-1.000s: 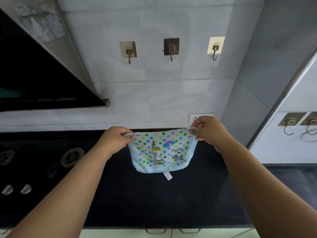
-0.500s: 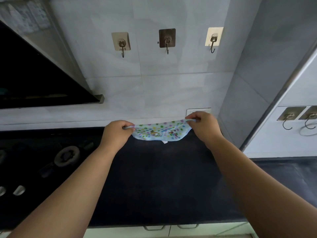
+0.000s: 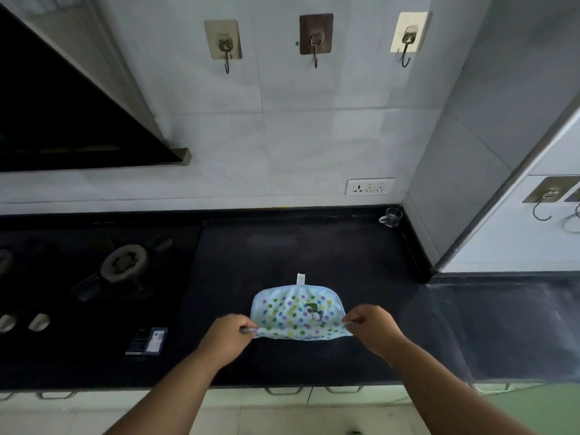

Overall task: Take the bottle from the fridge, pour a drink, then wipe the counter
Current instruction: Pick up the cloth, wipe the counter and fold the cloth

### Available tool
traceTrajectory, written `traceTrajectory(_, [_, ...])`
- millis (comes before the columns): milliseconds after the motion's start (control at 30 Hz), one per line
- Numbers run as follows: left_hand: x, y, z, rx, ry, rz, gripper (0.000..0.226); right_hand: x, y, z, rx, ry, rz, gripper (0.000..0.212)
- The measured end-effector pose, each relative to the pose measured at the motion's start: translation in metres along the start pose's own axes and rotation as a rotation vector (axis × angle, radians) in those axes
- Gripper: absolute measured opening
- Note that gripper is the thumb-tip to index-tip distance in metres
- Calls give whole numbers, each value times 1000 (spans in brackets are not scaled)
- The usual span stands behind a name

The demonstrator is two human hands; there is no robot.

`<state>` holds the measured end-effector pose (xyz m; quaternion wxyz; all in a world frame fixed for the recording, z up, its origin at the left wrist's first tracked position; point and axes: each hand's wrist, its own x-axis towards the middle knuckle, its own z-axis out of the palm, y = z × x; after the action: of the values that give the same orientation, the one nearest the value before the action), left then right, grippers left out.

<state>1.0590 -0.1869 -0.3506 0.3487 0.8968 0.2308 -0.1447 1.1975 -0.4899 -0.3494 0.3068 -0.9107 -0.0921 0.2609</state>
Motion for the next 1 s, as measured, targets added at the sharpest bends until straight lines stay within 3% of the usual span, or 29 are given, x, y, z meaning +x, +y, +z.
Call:
traceTrajectory(267, [-1,-7,0,-11,-138,-75,8,-1,1,-2,-84,-176,18,21])
traceTrajectory(433, [32,13,-7,-256,142,-123,13,34,-14,-8,45,7,-2,17])
traceTrajectory(500, [47,22,-6,-308,237,-127,32,53,-15,-6,84,49,7,22])
traceTrajectory(533, [52,25,-4,-273,235,-121,44,60,-14,-4,65,34,4,35])
traceTrajectory(633, [57,29,14,-69,130,-74,55,73,-10,7,-116,-51,7,62])
traceTrajectory(767, [58,14,50,203,-58,17,27,66,-5,32,-169,-112,31,41])
traceTrajectory(867, [58,8,63,305,-180,25,19,58,5,54,-247,-226,86,35])
traceTrajectory(1000, [59,-1,65,510,-312,38,47,57,17,73,-429,-324,69,50])
